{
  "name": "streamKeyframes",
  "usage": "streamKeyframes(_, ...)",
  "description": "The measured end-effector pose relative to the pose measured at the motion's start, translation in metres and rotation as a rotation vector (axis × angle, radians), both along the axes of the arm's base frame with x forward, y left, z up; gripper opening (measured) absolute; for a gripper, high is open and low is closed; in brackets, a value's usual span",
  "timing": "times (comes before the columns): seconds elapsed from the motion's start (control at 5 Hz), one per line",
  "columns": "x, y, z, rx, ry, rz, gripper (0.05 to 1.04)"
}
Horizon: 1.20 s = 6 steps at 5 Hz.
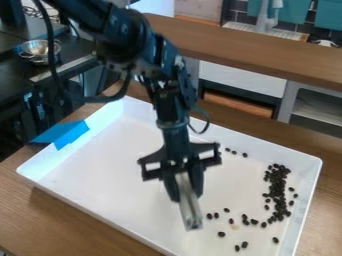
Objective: Sweep into pile
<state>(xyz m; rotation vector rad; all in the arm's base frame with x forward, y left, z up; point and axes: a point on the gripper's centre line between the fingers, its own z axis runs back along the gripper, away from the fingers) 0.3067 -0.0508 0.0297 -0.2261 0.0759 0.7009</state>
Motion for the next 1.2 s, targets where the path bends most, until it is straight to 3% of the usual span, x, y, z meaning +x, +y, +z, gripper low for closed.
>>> streamKeyframes(0.4,-0.008,-0.015,-0.020,0.030,-0.024,0.029,0.376)
streamKeyframes(0.6,-0.009,-0.027,-0.033,0.047,-0.006,0.078,0.376)
streamKeyframes(1.2,0.014,-0.046,-0.039,0.068,-0.023,0.166,0.376)
